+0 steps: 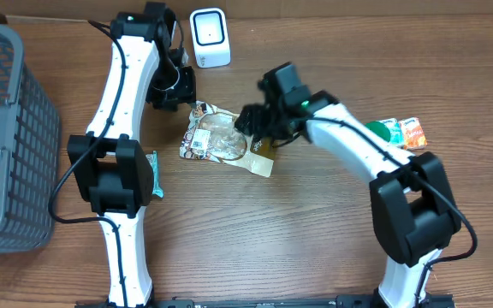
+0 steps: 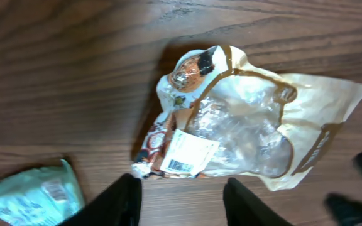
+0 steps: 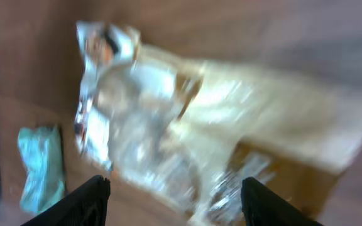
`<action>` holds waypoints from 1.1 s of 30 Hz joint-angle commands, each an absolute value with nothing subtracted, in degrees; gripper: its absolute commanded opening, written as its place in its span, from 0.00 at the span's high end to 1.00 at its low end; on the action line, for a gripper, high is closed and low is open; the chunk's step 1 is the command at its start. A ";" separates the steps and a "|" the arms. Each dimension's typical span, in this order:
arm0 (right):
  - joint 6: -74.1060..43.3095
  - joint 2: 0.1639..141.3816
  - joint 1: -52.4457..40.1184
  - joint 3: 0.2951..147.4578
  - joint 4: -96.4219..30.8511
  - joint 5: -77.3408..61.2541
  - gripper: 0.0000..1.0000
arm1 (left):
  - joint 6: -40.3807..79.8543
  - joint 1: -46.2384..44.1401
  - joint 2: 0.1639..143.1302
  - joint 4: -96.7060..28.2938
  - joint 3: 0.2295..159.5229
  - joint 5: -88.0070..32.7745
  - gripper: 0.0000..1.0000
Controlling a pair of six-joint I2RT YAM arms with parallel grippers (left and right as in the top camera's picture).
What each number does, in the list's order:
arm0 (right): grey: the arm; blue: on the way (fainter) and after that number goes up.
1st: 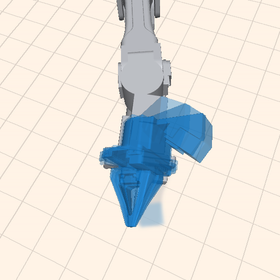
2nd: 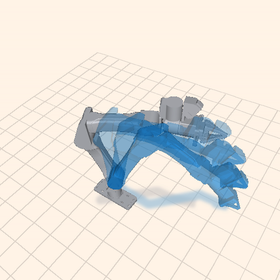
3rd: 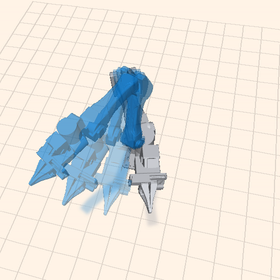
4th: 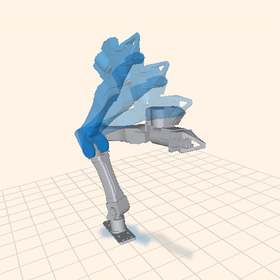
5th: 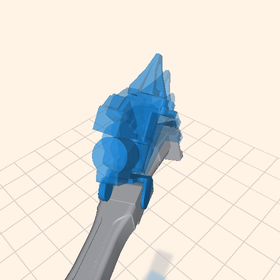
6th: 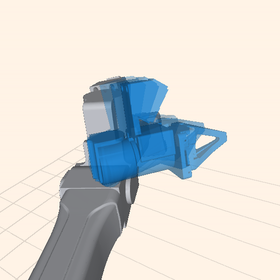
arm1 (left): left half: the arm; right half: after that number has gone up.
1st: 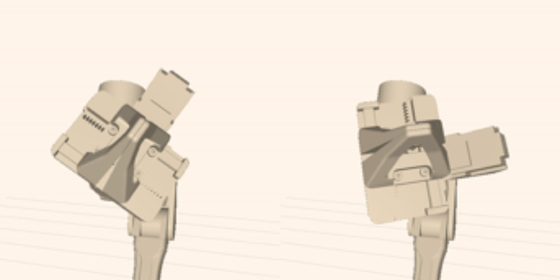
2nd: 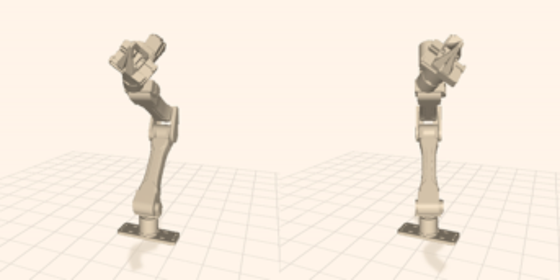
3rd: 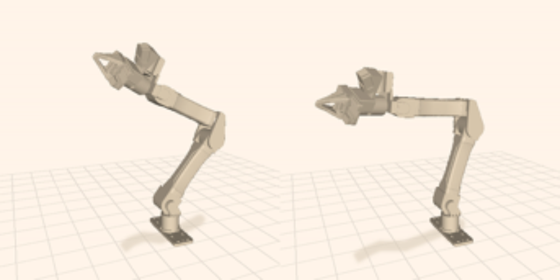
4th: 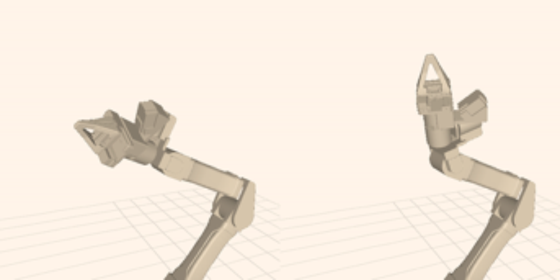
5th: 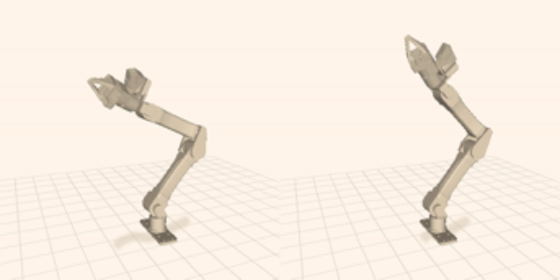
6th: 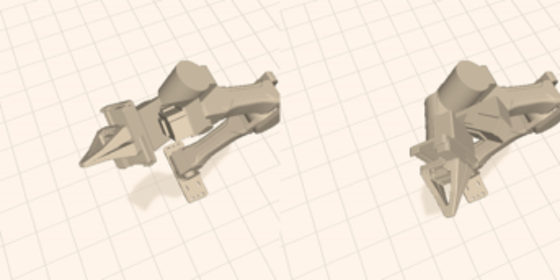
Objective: Scan the item barcode
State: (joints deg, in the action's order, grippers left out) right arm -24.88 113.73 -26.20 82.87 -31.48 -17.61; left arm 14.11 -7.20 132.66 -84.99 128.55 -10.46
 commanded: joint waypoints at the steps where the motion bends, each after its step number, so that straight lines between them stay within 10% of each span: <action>1: -19.70 114.34 -24.88 84.01 -28.69 -13.56 0.34 | 19.88 -8.08 133.08 -84.25 126.87 -10.52 0.62; 14: -15.53 123.55 -26.20 83.96 -16.78 -12.93 0.36 | 27.49 -8.21 133.08 -77.54 120.75 -10.57 0.67; 33: -17.87 122.91 -25.02 84.77 -52.86 -27.55 0.50 | 24.53 -8.67 133.10 -78.46 120.29 -10.50 0.58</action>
State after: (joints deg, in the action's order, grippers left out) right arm -19.68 121.97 -25.17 85.65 -51.44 -21.80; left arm 26.46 -8.03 132.68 -77.97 121.03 -10.46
